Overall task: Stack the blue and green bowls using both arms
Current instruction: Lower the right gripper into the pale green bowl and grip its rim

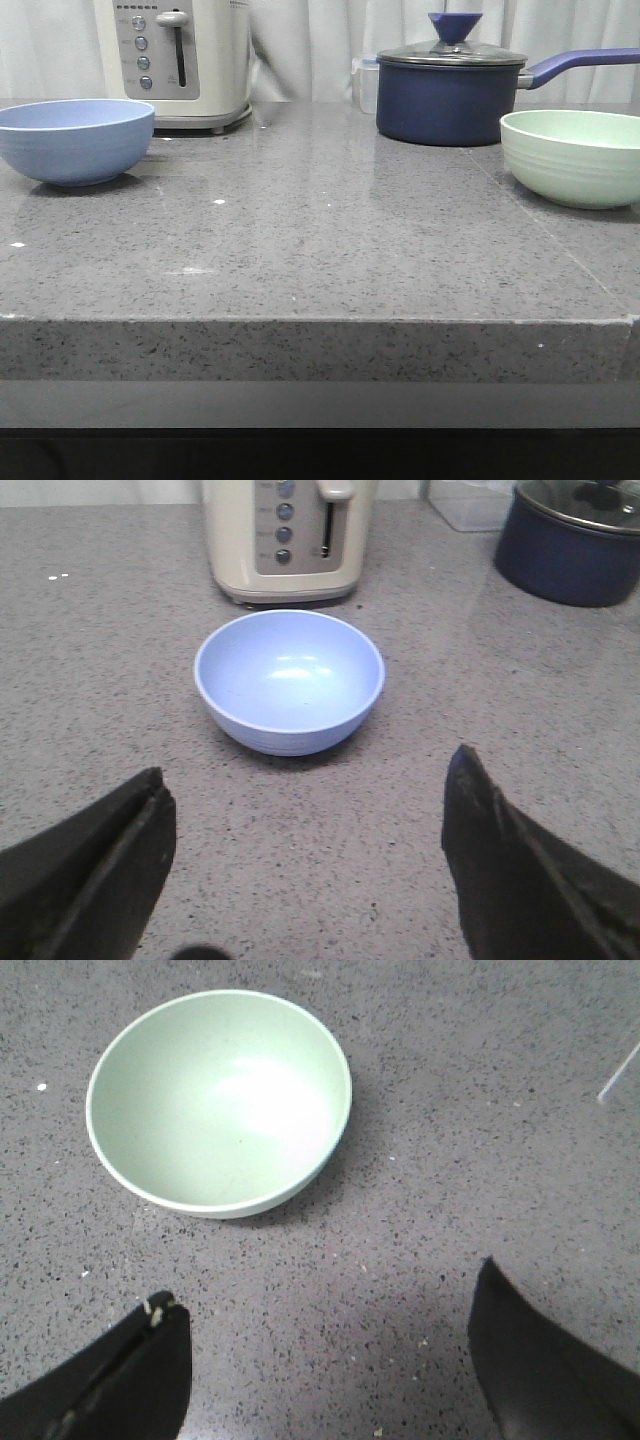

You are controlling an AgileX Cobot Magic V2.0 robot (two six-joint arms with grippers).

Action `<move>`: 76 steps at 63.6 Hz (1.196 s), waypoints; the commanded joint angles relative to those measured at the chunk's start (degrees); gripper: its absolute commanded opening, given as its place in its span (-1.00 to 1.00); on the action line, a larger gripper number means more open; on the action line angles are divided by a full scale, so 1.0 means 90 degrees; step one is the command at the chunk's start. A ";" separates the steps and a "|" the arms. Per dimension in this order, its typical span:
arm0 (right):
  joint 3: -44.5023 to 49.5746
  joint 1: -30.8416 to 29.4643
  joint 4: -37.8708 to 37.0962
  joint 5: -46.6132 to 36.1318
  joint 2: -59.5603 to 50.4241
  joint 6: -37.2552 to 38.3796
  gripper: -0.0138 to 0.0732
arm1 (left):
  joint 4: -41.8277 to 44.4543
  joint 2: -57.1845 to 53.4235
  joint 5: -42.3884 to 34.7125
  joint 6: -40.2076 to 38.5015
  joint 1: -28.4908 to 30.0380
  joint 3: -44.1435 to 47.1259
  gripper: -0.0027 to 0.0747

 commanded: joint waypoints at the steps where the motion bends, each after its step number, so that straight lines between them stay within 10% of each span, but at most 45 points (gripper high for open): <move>1: -0.0652 -0.0064 0.0046 0.0015 0.0515 -0.0022 0.66 | -0.0080 0.0046 -0.0503 0.0018 -0.0132 -0.0239 0.48; 43: -0.2941 -0.0874 0.1458 0.0956 0.3911 -0.0538 0.66 | -0.0080 0.0046 -0.0458 0.0018 -0.0132 -0.0239 0.48; 76: -0.3157 -0.0874 0.2224 0.0939 0.4847 -0.1222 0.19 | -0.0080 0.0046 -0.0458 0.0018 -0.0132 -0.0239 0.48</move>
